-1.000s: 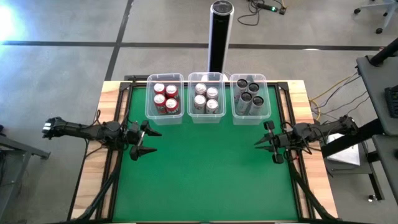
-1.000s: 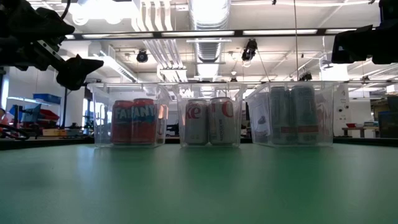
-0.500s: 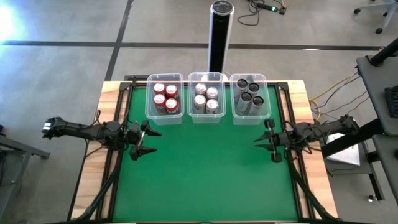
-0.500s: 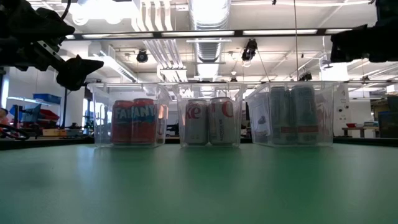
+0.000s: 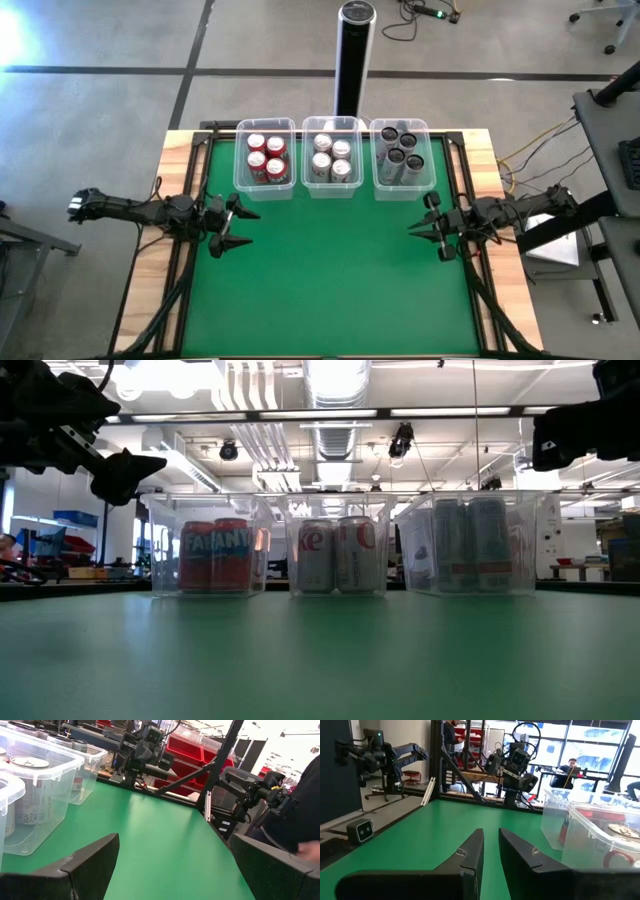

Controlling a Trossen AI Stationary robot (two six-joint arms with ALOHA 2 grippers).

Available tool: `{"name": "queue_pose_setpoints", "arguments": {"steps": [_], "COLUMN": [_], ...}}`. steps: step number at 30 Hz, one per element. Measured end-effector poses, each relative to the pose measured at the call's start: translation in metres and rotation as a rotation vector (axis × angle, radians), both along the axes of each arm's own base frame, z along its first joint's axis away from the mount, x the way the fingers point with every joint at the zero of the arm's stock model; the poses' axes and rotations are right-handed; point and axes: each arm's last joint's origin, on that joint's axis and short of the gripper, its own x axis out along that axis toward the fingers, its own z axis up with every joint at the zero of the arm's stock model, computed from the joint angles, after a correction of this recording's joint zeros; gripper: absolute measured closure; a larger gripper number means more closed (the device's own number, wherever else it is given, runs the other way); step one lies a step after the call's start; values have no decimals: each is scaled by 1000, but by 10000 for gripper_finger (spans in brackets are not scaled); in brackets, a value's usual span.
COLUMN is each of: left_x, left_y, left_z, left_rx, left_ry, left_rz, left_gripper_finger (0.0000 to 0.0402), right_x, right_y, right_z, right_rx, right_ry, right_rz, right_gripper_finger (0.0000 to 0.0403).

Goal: Sort soda cans
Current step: Return to Home Position

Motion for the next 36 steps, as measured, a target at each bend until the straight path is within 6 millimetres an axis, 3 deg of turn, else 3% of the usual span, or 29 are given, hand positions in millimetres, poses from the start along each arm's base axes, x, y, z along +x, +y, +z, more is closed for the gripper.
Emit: {"name": "queue_pose_setpoints", "arguments": {"steps": [23, 36], "left_x": [0, 0], "left_y": [0, 0], "left_z": [0, 0], "left_rx": [0, 0], "left_ry": [0, 0], "left_rz": [1, 1], "left_gripper_finger": [35, 35], "right_x": [0, 0], "right_y": [0, 0], "right_z": [0, 0], "right_rx": [6, 5], "right_ry": [0, 0], "right_rz": [0, 0], "right_gripper_finger": [312, 339]}}
